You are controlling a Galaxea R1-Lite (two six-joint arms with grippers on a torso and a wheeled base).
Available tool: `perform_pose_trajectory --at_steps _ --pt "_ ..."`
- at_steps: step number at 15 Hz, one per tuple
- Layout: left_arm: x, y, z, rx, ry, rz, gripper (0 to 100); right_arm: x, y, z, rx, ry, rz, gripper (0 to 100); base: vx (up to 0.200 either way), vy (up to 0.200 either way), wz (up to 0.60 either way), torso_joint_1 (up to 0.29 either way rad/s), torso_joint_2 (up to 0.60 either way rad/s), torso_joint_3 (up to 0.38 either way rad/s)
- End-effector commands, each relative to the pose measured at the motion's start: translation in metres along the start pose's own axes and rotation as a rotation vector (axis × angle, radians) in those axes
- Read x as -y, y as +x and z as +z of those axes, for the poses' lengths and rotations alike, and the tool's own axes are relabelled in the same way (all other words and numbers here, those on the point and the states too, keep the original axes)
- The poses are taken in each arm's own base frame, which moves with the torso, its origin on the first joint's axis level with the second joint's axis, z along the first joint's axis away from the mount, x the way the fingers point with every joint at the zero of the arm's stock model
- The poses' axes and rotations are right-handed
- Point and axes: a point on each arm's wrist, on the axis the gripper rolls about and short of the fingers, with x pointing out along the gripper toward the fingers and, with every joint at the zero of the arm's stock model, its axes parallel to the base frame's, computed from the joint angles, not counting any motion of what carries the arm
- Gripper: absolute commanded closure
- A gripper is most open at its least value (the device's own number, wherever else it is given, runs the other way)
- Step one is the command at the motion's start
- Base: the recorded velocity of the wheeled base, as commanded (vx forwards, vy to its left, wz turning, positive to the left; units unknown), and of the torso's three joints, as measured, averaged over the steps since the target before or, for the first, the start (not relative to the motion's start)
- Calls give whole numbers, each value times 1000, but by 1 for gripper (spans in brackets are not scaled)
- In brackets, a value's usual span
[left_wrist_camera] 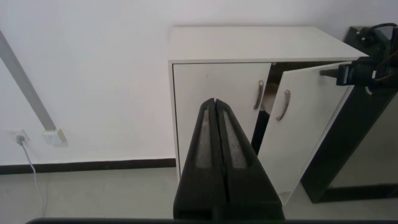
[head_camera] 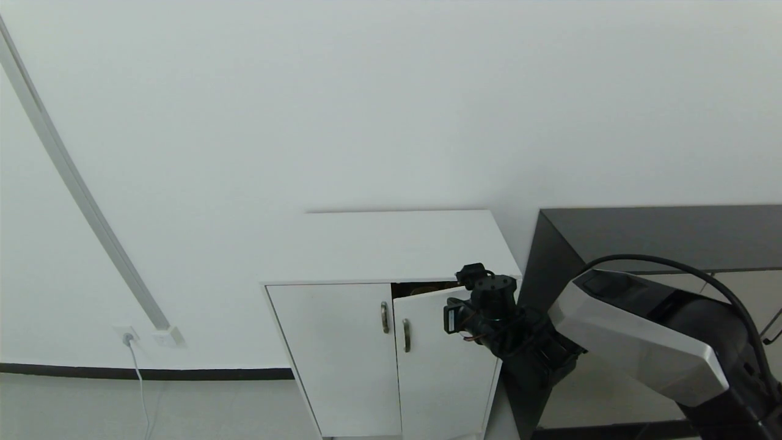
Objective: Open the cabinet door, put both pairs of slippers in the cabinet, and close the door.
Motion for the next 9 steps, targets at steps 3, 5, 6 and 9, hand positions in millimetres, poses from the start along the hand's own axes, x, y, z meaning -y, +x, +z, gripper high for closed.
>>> perform_pose_trajectory --at_steps 3,5,6,9 --pt "0 0 0 -1 0 0 100 1 10 -6 -1 0 -6 100 0 0 0 0 0 0" --pt "0 0 0 -1 0 0 100 1 13 -4 -4 0 -8 100 0 0 0 0 0 0" --pt "0 0 0 -1 0 0 100 1 14 -2 -4 -2 -8 100 0 0 0 0 0 0" --pt "0 0 0 -1 0 0 100 1 17 1 -3 -1 -9 100 0 0 0 0 0 0"
